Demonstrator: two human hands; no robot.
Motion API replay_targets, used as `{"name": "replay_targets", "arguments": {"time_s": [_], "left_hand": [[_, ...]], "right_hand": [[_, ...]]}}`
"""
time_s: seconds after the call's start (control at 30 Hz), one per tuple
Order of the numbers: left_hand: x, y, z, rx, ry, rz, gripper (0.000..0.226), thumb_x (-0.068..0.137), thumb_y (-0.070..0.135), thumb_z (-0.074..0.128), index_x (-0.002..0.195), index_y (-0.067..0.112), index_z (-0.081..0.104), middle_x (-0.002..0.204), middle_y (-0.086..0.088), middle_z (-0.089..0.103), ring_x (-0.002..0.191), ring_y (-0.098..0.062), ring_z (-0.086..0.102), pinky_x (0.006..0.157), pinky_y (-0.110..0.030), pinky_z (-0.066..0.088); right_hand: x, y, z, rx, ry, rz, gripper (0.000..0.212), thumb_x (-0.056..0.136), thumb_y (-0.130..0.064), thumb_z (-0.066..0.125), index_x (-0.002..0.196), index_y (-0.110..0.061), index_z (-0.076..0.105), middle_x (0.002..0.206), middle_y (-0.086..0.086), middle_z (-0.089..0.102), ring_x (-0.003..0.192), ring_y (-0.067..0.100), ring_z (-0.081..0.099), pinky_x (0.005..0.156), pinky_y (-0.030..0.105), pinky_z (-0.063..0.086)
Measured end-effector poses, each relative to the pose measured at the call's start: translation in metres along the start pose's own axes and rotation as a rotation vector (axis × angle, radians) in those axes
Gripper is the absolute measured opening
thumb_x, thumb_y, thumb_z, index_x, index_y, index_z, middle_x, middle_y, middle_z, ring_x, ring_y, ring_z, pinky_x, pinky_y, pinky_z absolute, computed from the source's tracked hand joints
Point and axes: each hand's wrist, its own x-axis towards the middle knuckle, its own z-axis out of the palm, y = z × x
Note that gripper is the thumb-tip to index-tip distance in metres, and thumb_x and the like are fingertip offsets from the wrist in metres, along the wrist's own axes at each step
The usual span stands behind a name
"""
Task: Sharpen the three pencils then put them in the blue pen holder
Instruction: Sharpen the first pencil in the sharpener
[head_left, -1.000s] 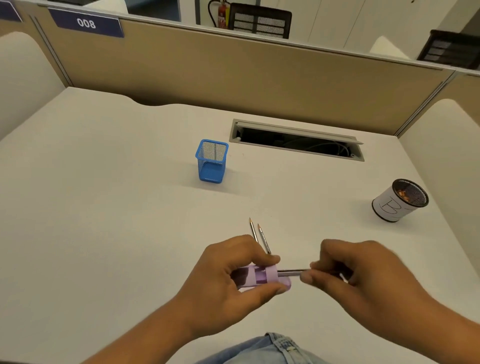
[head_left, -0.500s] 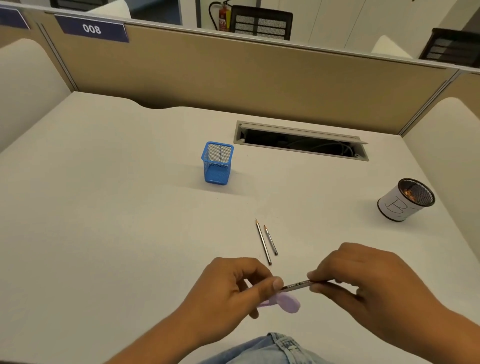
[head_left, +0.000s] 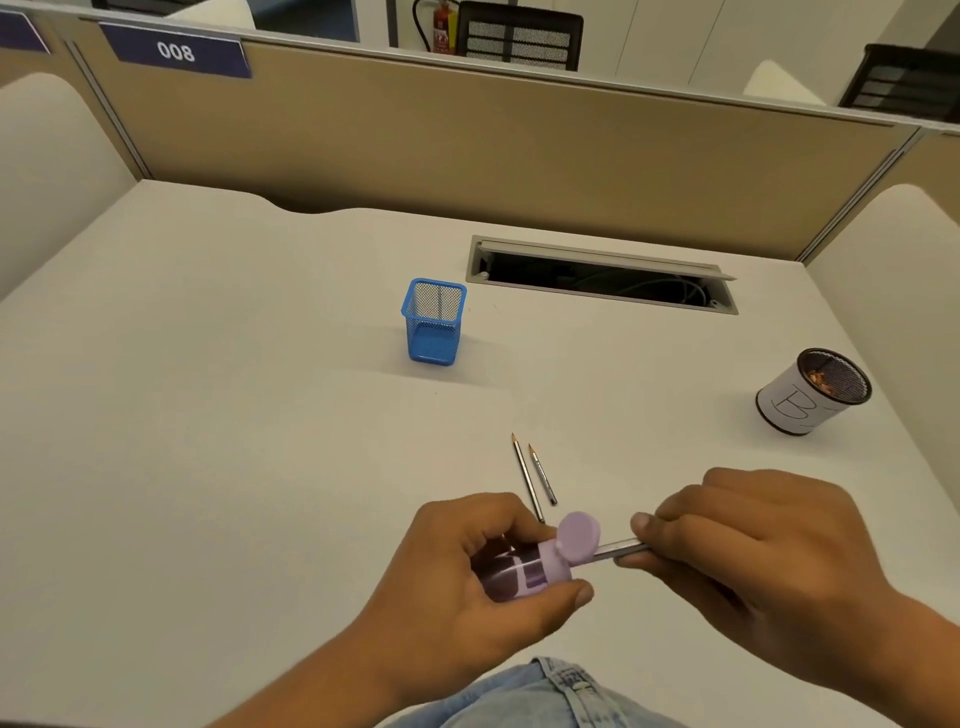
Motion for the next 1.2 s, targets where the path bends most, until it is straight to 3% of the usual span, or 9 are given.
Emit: {"name": "replay_targets", "arguments": {"time_s": [0.13, 0.3, 0.47, 0.67, 0.77, 0.87, 0.97, 1.07, 1.2], "left_hand": [[0.006, -0.007, -0.002, 0.195, 0.021, 0.204, 0.021, 0.073, 0.03, 0.083, 0.077, 0.02, 0.064, 0.066, 0.016, 0.052, 0.056, -0.002, 0.045, 0.053, -0.007, 0.032], [0.013, -0.01, -0.003, 0.419, -0.134, 0.332, 0.018, 0.082, 0.035, 0.074, 0.083, 0.023, 0.061, 0.073, 0.014, 0.046, 0.062, 0.002, 0.039, 0.055, -0.012, 0.033], [0.016, 0.0, -0.011, 0.061, -0.128, -0.078, 0.022, 0.072, 0.031, 0.084, 0.073, 0.024, 0.063, 0.065, 0.011, 0.061, 0.053, -0.004, 0.052, 0.052, -0.016, 0.041], [0.012, 0.01, -0.005, -0.552, -0.324, -0.491, 0.02, 0.076, 0.017, 0.079, 0.069, 0.017, 0.06, 0.068, -0.007, 0.065, 0.04, -0.011, 0.036, 0.04, -0.017, 0.025], [0.011, 0.011, -0.001, -0.666, -0.28, -0.504, 0.02, 0.074, 0.017, 0.078, 0.064, 0.018, 0.06, 0.069, -0.01, 0.063, 0.037, -0.01, 0.034, 0.039, -0.015, 0.023], [0.007, 0.009, 0.002, -0.377, -0.15, -0.321, 0.025, 0.073, 0.019, 0.083, 0.067, 0.016, 0.059, 0.065, 0.001, 0.059, 0.045, -0.011, 0.042, 0.046, -0.018, 0.036], [0.002, 0.002, 0.005, -0.084, -0.021, -0.082, 0.023, 0.072, 0.025, 0.084, 0.07, 0.022, 0.061, 0.06, 0.01, 0.058, 0.051, -0.005, 0.048, 0.052, -0.016, 0.04], [0.003, -0.006, 0.009, 0.162, 0.003, 0.157, 0.022, 0.072, 0.026, 0.083, 0.074, 0.022, 0.061, 0.065, 0.013, 0.053, 0.053, -0.006, 0.046, 0.052, -0.011, 0.034], [0.0, -0.007, 0.012, 0.155, -0.083, 0.143, 0.023, 0.072, 0.026, 0.082, 0.074, 0.026, 0.059, 0.066, 0.009, 0.058, 0.053, -0.007, 0.047, 0.051, -0.013, 0.035]], "right_hand": [[0.008, -0.006, -0.001, 0.25, -0.211, 0.318, 0.026, 0.086, -0.051, 0.063, 0.071, -0.032, 0.055, 0.058, -0.019, 0.06, 0.048, 0.007, 0.049, 0.042, 0.018, 0.034], [0.013, 0.003, 0.004, 0.906, -0.605, 0.91, 0.036, 0.076, -0.041, 0.079, 0.06, -0.017, 0.057, 0.045, -0.009, 0.048, 0.041, 0.007, 0.034, 0.043, 0.015, 0.028], [0.01, 0.007, -0.009, 0.537, -0.322, 0.541, 0.019, 0.076, -0.032, 0.081, 0.082, -0.037, 0.063, 0.075, -0.017, 0.067, 0.058, 0.004, 0.056, 0.049, 0.01, 0.04], [0.005, 0.017, -0.01, 0.038, -0.106, -0.149, 0.02, 0.088, -0.027, 0.072, 0.077, -0.01, 0.074, 0.075, 0.003, 0.068, 0.058, 0.028, 0.056, 0.046, 0.035, 0.045], [0.009, 0.013, -0.011, -0.104, 0.044, -0.182, 0.02, 0.081, -0.025, 0.078, 0.068, -0.01, 0.075, 0.069, 0.005, 0.07, 0.05, 0.03, 0.054, 0.044, 0.034, 0.042], [0.007, 0.013, -0.007, -0.044, -0.01, -0.179, 0.026, 0.088, -0.027, 0.07, 0.067, -0.011, 0.068, 0.065, 0.004, 0.066, 0.046, 0.03, 0.048, 0.038, 0.032, 0.039], [0.004, 0.008, -0.006, 0.113, -0.187, -0.018, 0.027, 0.093, -0.039, 0.058, 0.07, -0.026, 0.055, 0.058, -0.008, 0.056, 0.046, 0.019, 0.044, 0.037, 0.028, 0.037], [0.01, 0.003, -0.004, 0.513, -0.423, 0.511, 0.035, 0.084, -0.047, 0.068, 0.063, -0.027, 0.048, 0.054, -0.013, 0.057, 0.048, 0.008, 0.038, 0.046, 0.022, 0.034], [0.013, 0.005, -0.007, 0.828, -0.723, 0.878, 0.034, 0.076, -0.04, 0.081, 0.058, -0.025, 0.056, 0.057, -0.002, 0.065, 0.051, 0.011, 0.048, 0.054, 0.027, 0.038]]}}
